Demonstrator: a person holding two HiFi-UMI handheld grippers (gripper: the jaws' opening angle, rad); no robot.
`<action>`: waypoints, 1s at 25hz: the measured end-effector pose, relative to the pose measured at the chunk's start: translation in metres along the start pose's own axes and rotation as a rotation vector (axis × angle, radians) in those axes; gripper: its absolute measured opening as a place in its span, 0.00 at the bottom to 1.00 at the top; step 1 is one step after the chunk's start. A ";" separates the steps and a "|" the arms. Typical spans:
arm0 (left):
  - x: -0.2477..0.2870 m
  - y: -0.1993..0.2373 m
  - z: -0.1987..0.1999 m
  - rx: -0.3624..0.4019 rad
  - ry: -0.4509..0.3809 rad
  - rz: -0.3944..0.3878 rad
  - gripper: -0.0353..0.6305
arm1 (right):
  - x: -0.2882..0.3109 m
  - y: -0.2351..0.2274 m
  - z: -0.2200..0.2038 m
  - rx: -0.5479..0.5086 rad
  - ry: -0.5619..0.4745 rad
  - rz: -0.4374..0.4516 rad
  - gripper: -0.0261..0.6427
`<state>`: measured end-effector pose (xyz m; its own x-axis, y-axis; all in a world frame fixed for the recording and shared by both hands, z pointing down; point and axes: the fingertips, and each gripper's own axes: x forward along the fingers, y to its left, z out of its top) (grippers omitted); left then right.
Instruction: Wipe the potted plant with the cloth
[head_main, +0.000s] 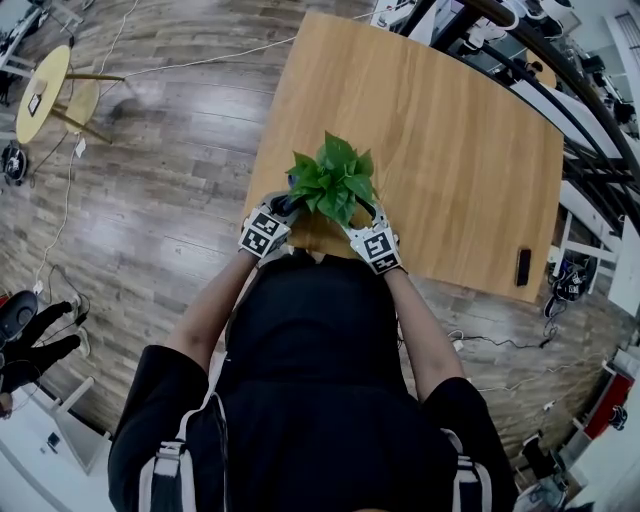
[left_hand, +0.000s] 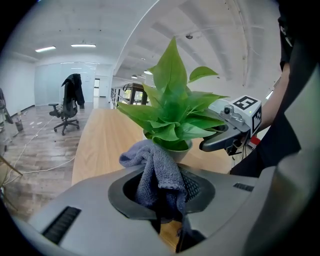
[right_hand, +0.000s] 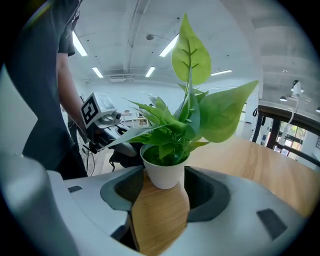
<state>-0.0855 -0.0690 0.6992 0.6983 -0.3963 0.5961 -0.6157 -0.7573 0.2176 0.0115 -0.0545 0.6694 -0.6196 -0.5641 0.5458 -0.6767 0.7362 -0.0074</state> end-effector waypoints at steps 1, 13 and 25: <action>0.000 0.001 0.000 0.000 0.004 0.000 0.23 | 0.000 -0.003 0.002 -0.016 -0.003 0.009 0.39; 0.005 -0.011 0.008 0.014 0.024 -0.042 0.23 | 0.016 -0.002 0.023 -0.119 -0.010 0.006 0.40; 0.007 -0.034 0.003 -0.013 0.004 -0.099 0.23 | 0.017 -0.002 0.021 -0.098 -0.009 -0.016 0.40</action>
<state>-0.0586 -0.0480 0.6935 0.7543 -0.3183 0.5742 -0.5488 -0.7858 0.2853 -0.0056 -0.0734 0.6610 -0.6128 -0.5789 0.5378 -0.6445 0.7600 0.0838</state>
